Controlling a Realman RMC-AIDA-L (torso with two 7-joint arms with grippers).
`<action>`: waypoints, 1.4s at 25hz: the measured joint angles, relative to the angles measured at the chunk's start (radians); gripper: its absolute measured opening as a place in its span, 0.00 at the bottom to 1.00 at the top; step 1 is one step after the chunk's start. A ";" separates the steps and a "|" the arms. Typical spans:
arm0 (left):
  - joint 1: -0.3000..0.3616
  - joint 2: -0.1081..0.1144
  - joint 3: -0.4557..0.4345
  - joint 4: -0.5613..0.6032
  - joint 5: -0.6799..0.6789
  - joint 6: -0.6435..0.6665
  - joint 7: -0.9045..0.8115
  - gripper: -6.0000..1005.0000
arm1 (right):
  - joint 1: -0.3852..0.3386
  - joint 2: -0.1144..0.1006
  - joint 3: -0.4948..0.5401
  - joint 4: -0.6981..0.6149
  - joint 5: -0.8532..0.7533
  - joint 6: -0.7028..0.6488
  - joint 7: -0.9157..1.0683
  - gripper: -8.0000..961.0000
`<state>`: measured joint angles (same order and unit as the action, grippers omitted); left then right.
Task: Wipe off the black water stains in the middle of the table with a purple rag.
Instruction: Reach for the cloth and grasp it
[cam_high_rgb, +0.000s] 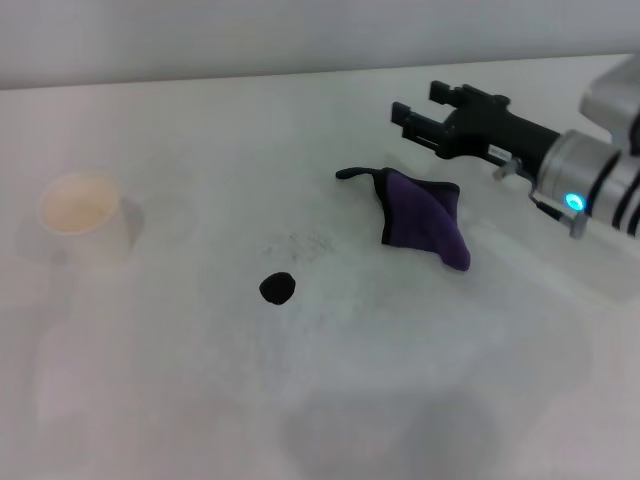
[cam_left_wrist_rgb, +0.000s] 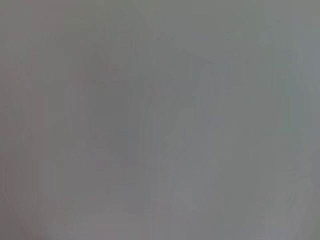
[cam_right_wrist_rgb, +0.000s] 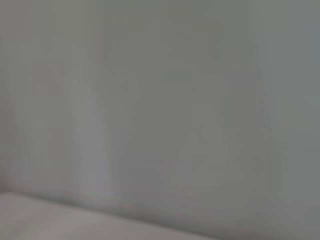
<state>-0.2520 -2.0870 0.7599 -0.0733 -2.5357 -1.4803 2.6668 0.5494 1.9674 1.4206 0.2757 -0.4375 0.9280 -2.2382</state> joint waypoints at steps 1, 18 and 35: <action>-0.003 0.001 0.000 0.002 -0.001 0.009 0.001 0.89 | 0.005 -0.024 0.000 0.063 -0.101 -0.069 0.103 0.76; -0.039 0.006 -0.012 0.070 -0.008 0.170 0.003 0.89 | -0.010 -0.046 0.131 0.858 -1.632 -0.140 1.401 0.75; -0.098 0.008 -0.011 0.094 -0.057 0.227 0.041 0.89 | -0.045 0.047 0.105 1.079 -2.084 0.155 1.806 0.76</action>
<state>-0.3504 -2.0795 0.7486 0.0210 -2.5924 -1.2534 2.7082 0.5043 2.0140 1.5256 1.3550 -2.5216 1.0827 -0.4325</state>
